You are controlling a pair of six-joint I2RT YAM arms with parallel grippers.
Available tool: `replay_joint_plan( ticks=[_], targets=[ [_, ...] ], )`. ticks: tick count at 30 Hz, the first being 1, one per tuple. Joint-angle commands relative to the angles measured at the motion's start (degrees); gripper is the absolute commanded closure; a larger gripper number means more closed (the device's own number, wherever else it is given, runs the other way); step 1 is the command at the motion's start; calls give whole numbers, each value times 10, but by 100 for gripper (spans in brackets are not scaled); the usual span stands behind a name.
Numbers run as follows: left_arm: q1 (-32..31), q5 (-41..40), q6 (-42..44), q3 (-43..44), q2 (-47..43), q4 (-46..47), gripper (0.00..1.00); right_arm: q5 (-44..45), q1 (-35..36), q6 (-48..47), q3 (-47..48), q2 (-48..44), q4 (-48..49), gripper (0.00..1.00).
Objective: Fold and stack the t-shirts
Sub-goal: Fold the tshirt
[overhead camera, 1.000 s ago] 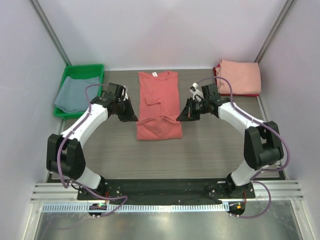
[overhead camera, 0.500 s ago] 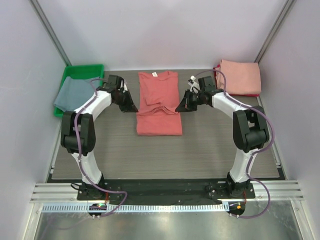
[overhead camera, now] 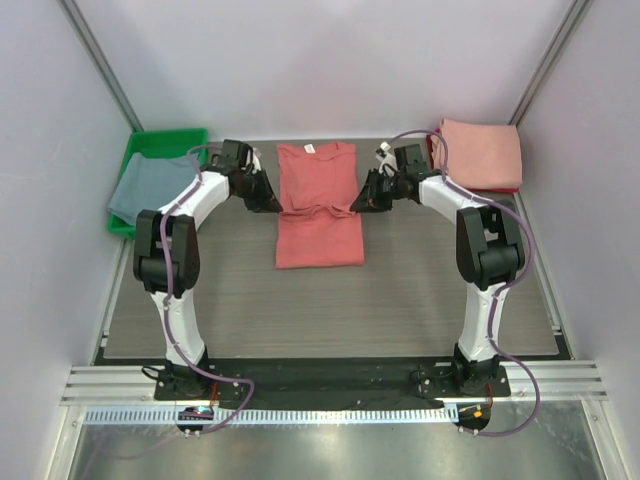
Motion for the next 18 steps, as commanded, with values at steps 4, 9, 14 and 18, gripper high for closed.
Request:
replay_joint_plan(
  ticks=[4,9,14,18],
  targets=[
    [7,-65,7,21,-48,-5,68,32,-5,-38,59,-6,29,52],
    [15,-51,-17,-57,-128,-45,52,26,-37,-40,-13,-84,-33,48],
    [15,49,-37,-183,-160,-28,50,-40,-46,32,-161,-160,-23,46],
    [15,96,-80,-245,-152,16,48,-59,-44,88,-262,-176,11,46]
  ],
)
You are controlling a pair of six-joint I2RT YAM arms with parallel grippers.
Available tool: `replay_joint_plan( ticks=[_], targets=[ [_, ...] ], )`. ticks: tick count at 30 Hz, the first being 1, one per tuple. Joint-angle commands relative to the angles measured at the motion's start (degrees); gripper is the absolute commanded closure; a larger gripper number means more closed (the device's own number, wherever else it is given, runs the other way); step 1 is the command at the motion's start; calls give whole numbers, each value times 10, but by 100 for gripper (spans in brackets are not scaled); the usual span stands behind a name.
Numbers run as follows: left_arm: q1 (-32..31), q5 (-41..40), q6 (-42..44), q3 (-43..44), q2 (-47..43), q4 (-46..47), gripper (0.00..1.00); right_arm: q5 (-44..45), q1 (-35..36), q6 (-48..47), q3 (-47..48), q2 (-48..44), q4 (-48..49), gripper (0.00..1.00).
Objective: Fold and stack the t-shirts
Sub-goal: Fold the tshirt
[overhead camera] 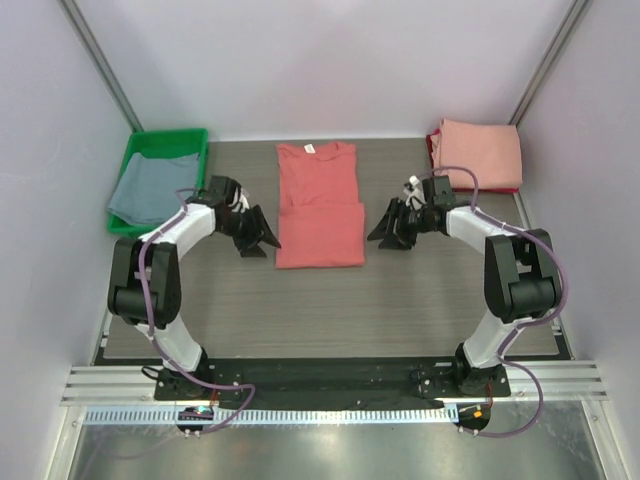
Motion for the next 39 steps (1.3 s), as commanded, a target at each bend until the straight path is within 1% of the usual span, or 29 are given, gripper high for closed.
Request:
replay_joint_plan(
  ticks=[1,7,13,22,25,28,29,34,37,39],
  targets=[
    [0,63,-54,-45,11,33,47,-35,9,52,-55,-9,20,46],
    [0,64,-73,-68,40,55,44,-42,14,70,-74,14,38,46],
    [0,64,-86,-68,69,69,44,-44,28,79,-72,44,51,47],
    [0,56,-85,-56,92,68,48,-47,48,95,-76,77,63,47],
    [0,52,-84,-56,96,69,51,-46,50,100,-75,89,68,47],
    [0,51,-83,-55,103,71,58,-43,52,100,-70,100,67,48],
    [0,49,-84,-56,104,70,63,-42,51,101,-69,102,67,50],
    [0,41,-88,-57,110,69,74,-22,51,105,-61,116,67,54],
    [0,40,-92,-62,112,74,78,-20,51,108,-58,122,71,58],
    [0,35,-98,-67,112,78,83,-13,51,109,-54,125,74,63]
  ],
)
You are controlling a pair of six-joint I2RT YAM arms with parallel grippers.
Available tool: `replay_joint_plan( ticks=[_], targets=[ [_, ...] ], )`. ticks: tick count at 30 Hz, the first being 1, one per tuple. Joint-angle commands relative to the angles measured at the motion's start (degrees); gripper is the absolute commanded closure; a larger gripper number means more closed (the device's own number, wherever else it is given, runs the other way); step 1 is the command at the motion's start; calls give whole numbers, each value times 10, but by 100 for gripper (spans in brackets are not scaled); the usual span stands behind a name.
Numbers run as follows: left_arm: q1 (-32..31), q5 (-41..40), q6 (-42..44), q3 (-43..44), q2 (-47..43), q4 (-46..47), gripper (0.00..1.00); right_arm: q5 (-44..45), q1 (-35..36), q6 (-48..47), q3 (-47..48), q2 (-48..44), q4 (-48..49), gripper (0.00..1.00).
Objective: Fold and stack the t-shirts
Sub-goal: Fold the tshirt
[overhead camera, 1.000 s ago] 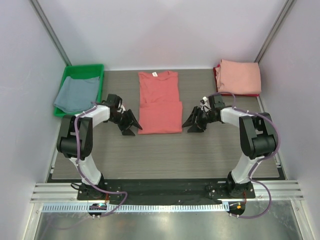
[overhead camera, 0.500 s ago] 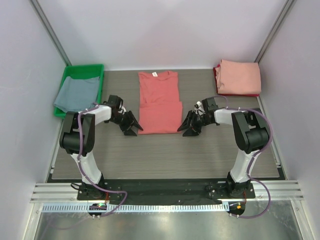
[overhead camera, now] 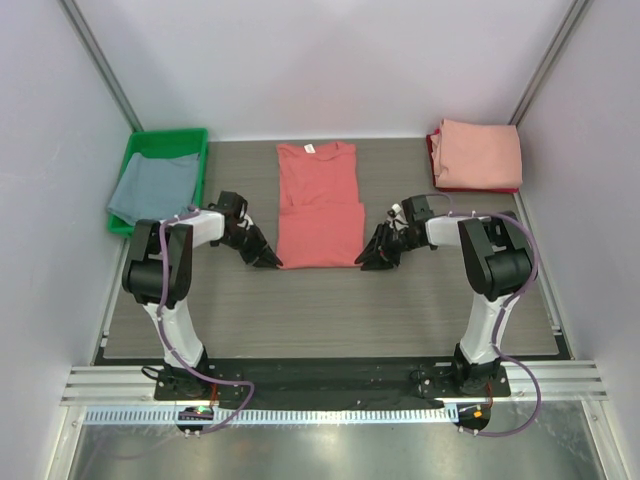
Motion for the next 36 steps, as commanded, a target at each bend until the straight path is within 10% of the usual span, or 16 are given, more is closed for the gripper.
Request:
replay_joint_plan(
  ticks=[1,4,5,36],
  targets=[
    [0,-22,-7,-5,10,22,85,45,3,0,14,17,12,65],
    [0,-24,-14,-12,7,30,96,52,3,5,24,22,27,73],
    [0,-25,-15,-13,4,30,100,56,3,5,27,22,30,98],
    [-8,-18,37,-89,-339,-5,100,16,1,-129,-17,-318,-140,99]
  ],
)
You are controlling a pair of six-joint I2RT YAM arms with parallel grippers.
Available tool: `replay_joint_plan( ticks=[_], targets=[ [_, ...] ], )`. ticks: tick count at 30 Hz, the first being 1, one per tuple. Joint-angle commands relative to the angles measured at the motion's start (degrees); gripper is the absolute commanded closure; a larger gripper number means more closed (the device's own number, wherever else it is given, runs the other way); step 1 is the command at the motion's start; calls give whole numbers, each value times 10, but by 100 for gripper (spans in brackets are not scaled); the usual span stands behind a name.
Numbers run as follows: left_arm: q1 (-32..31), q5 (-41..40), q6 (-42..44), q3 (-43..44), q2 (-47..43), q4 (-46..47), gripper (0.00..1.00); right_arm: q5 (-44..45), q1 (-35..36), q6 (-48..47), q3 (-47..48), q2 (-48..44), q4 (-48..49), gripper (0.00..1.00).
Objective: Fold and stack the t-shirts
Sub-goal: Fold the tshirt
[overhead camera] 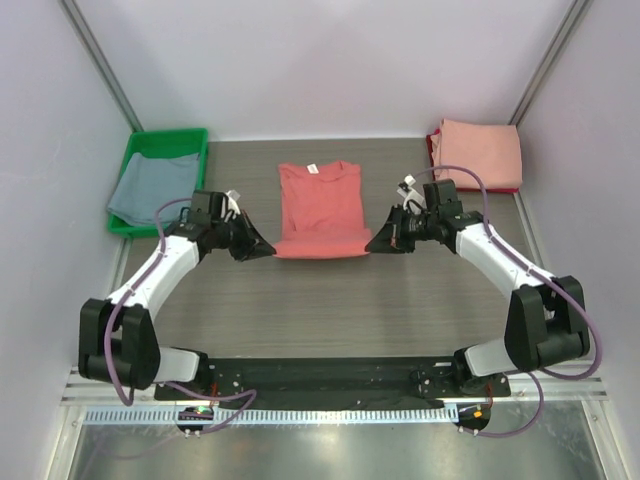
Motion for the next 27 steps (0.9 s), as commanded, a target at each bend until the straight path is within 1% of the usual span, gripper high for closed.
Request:
replay_joint_plan(
  ticks=[1,4,7,10,12,13,16,17,19,20,22,23,24,25,26,27],
  targets=[
    [4,-1,26,-9,-49,-13,100,4,1,-42,-12,-51,-49,99],
    [17,3,30,-16,-64,-13,100,10,0,-49,-20,-71,-49,99],
    [31,8,28,-19,-57,3,100,16,1,-53,-19,-70,-31,99],
    [38,11,28,-11,-41,31,100,17,-1,-55,-2,-46,-3,99],
    [40,14,28,7,-11,60,100,20,-5,-54,19,-28,13,99],
    [42,16,30,17,5,73,100,20,-6,-50,27,-3,35,99],
    [41,28,58,85,73,70,100,22,-16,-49,74,38,64,99],
    [41,31,66,134,117,65,100,23,-19,-50,104,70,69,99],
    [42,43,77,184,160,57,100,21,-30,-53,138,103,82,99],
    [43,43,78,228,202,56,100,22,-33,-56,174,139,83,99],
    [43,50,81,275,246,54,100,26,-40,-68,216,178,87,99],
    [44,51,83,325,267,52,100,28,-41,-70,258,215,89,99],
    [45,51,85,352,313,47,100,32,-44,-71,280,238,91,99],
    [46,50,85,402,335,41,100,32,-46,-73,304,260,95,99],
    [47,47,87,426,356,40,100,33,-46,-75,353,281,95,99],
    [48,44,87,448,397,39,100,36,-47,-77,378,330,97,99]
  ],
)
